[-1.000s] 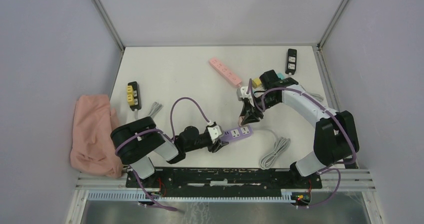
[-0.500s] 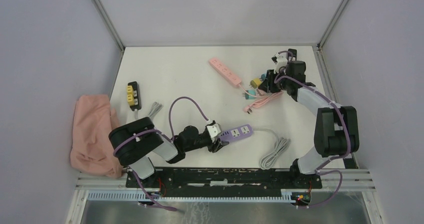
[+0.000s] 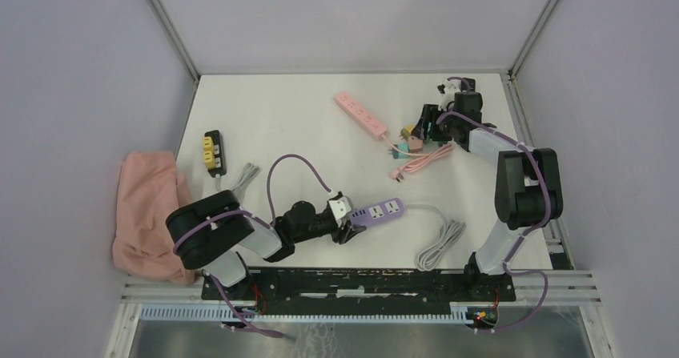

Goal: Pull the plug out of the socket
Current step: Place the plug at the center of the board.

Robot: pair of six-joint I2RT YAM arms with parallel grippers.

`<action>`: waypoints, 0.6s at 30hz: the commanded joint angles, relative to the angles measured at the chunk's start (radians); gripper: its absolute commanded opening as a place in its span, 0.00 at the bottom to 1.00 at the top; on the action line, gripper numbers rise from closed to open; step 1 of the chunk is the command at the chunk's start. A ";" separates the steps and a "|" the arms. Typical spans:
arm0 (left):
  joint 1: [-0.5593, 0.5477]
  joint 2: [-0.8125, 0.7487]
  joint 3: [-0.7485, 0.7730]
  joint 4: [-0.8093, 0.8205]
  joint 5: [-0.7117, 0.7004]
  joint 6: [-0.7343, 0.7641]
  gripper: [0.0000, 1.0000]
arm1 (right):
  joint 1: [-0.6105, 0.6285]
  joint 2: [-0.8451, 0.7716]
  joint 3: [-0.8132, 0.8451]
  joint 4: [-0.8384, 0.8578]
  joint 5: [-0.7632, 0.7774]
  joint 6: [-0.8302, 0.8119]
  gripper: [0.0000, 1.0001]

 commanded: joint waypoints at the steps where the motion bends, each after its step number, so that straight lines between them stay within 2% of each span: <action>1: 0.006 -0.040 0.008 0.040 0.016 -0.021 0.03 | -0.002 -0.072 0.040 0.000 0.008 -0.068 0.67; 5: 0.007 -0.067 0.013 -0.004 0.030 -0.004 0.03 | -0.016 -0.173 0.024 -0.059 -0.142 -0.241 0.68; 9: 0.007 -0.088 0.012 -0.026 0.034 0.010 0.03 | -0.018 -0.276 0.022 -0.262 -0.487 -0.551 0.67; 11: 0.009 -0.097 0.013 -0.037 0.039 0.017 0.03 | -0.018 -0.298 0.025 -0.399 -0.706 -0.764 0.67; 13: 0.009 -0.107 0.015 -0.050 0.041 0.020 0.03 | -0.018 -0.314 0.024 -0.574 -0.837 -0.973 0.67; 15: 0.011 -0.117 0.021 -0.064 0.043 0.022 0.03 | -0.012 -0.323 0.028 -0.751 -0.914 -1.192 0.73; 18: 0.012 -0.134 0.024 -0.081 0.044 0.021 0.03 | 0.013 -0.324 0.048 -0.944 -0.927 -1.439 0.81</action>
